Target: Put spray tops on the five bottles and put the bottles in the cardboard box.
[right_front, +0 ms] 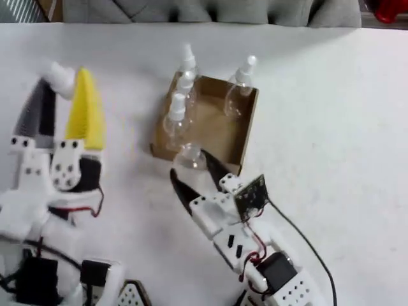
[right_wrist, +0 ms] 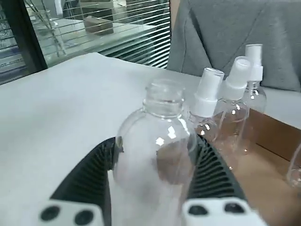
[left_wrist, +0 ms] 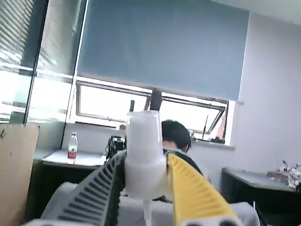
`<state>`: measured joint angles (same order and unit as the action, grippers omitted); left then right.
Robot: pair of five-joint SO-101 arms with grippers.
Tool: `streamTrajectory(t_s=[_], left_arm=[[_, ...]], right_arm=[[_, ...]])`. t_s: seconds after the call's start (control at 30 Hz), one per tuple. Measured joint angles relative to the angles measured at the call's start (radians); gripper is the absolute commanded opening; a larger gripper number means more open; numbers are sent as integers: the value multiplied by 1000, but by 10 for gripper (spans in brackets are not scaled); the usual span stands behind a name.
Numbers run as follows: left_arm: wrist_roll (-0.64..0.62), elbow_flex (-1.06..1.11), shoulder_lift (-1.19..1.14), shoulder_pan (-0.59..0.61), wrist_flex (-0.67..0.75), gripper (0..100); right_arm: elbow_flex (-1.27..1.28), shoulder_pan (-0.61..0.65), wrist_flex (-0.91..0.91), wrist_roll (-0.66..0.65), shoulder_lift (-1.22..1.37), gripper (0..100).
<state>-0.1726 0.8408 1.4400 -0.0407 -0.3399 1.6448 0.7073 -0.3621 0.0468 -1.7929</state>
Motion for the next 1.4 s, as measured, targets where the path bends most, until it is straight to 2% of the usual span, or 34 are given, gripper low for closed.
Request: streamTrajectory(t_s=[0.13, 0.33, 0.43, 0.63, 0.77, 1.03, 1.23, 1.4], left_arm=[[0, -97, -26, 0, 5, 24], [0, -293, -222, 2, 5, 23], [0, -347, -282, -35, 0, 22], [12, -356, -298, -170, -164, 21], [51, -308, -195, -227, -206, 21], [60, -68, 9, -232, -206, 21], [60, 25, 12, -227, -58, 21], [60, 115, 17, -183, -25, 20]], right_arm=[[0, 31, 0, -35, 0, 16], [26, 86, 0, -101, 0, 16], [32, 109, 0, -104, 0, 16], [37, 132, 0, -121, 0, 16], [37, 129, 0, -180, 0, 16], [37, 130, -18, -195, 0, 16], [37, 130, -18, -195, 0, 16], [37, 130, -18, -195, 0, 16]])
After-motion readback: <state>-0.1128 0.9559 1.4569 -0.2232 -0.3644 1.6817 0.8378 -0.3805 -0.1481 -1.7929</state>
